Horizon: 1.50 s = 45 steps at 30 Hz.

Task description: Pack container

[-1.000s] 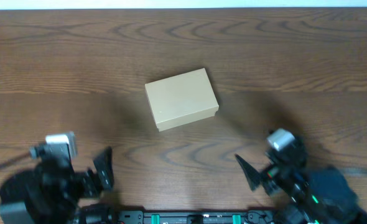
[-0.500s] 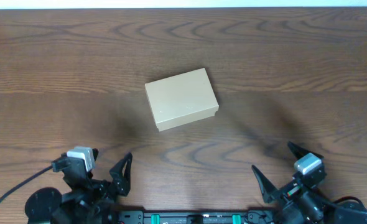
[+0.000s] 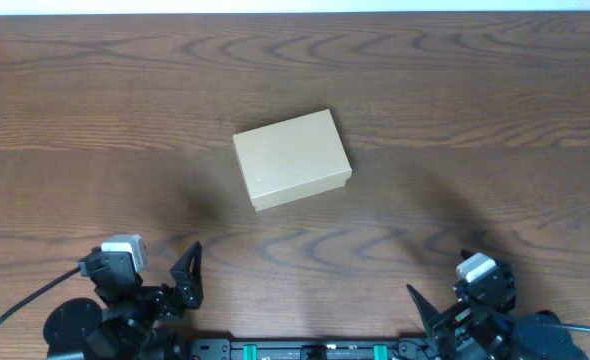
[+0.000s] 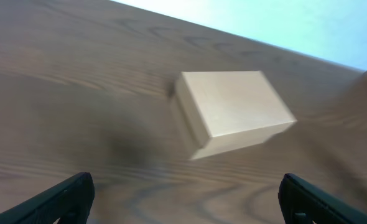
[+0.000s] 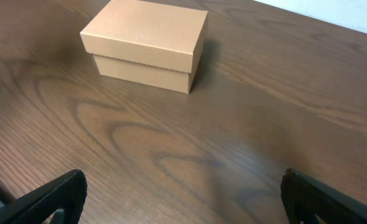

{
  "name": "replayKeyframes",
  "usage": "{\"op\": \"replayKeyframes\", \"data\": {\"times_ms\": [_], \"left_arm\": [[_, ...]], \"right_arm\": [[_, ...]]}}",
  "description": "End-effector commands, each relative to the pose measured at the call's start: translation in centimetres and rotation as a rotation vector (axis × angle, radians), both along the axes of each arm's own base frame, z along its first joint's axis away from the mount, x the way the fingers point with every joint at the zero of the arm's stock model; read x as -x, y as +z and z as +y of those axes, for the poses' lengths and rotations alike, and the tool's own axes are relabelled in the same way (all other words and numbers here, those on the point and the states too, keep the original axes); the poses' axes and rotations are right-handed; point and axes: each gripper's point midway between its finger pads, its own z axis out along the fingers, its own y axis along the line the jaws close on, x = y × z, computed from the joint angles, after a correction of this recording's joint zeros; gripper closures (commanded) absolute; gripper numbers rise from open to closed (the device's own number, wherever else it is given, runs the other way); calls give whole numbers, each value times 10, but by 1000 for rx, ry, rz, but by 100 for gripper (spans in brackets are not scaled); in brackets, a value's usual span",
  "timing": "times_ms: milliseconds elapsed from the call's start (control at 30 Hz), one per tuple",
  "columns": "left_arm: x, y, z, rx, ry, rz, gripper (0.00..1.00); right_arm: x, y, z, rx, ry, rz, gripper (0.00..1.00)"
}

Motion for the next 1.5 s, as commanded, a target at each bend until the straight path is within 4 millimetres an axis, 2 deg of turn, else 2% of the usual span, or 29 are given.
{"op": "replayKeyframes", "data": {"times_ms": [0, 200, 433, 667, 800, 1033, 1167, 1467], "left_arm": [[-2, -16, 18, -205, 15, -4, 5], [-2, -63, 24, -348, -32, 5, 5], [-14, -111, 22, -397, -86, 40, 5], [-18, -142, 20, -441, -140, 82, 5], [-20, -151, 21, -453, -145, 97, 5], [-30, -171, 38, -326, 42, 144, 4], [-31, -171, 45, -303, 109, 151, 5], [-31, -172, 45, -285, 117, 157, 5]], "right_arm": [[-1, -2, -2, -2, -20, 5, 1], [-1, -2, -2, -2, -20, 5, 1], [-1, -2, -2, -2, -20, 5, 1], [-1, -2, -2, -2, -20, 5, 1], [-1, -2, -2, -2, -20, 5, 1], [-1, -2, -2, -2, -20, 5, 1], [-1, -2, -2, -2, -20, 5, 1], [-1, -2, -2, -2, -20, 5, 1]]}}
